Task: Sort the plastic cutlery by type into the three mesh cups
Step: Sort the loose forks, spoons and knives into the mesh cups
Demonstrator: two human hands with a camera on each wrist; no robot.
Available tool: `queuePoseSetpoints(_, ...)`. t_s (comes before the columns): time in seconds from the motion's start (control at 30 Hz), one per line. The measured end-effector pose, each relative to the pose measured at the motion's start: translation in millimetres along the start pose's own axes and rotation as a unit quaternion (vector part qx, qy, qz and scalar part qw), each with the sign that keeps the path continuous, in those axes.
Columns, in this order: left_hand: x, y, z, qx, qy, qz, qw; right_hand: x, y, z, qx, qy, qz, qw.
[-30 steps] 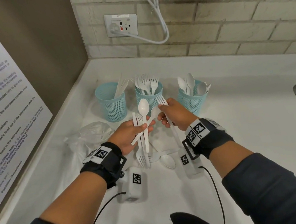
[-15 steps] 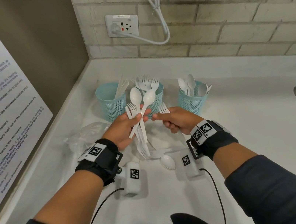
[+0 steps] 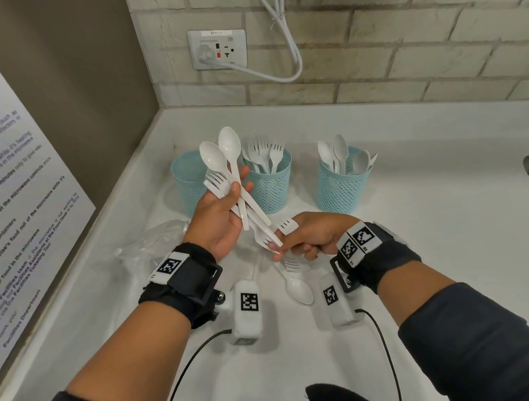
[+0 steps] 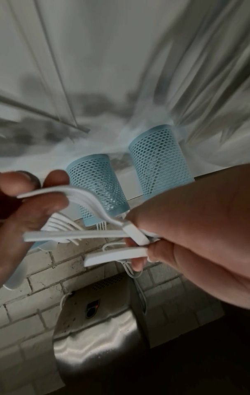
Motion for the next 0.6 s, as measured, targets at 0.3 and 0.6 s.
queuePoseSetpoints(0.3, -1, -3, -5, -0.065, 0.042, -0.029, 0.997, -11, -12, -20, 0.121, 0.185, -0.098, 0.97)
queuePoseSetpoints(0.6, -5, 2, 7, -0.081, 0.002, -0.038, 0.996, -10, -44, -15, 0.271, 0.28, -0.258, 0.884)
Point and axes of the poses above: each hand's wrist, its own x-axis towards the middle knuckle, its own z-axis out of the palm, y = z × x, the point moved 4 cm from there along x, towards the middle knuckle, and after that the axes turned 12 degrees about x, right-handed, at the moved point
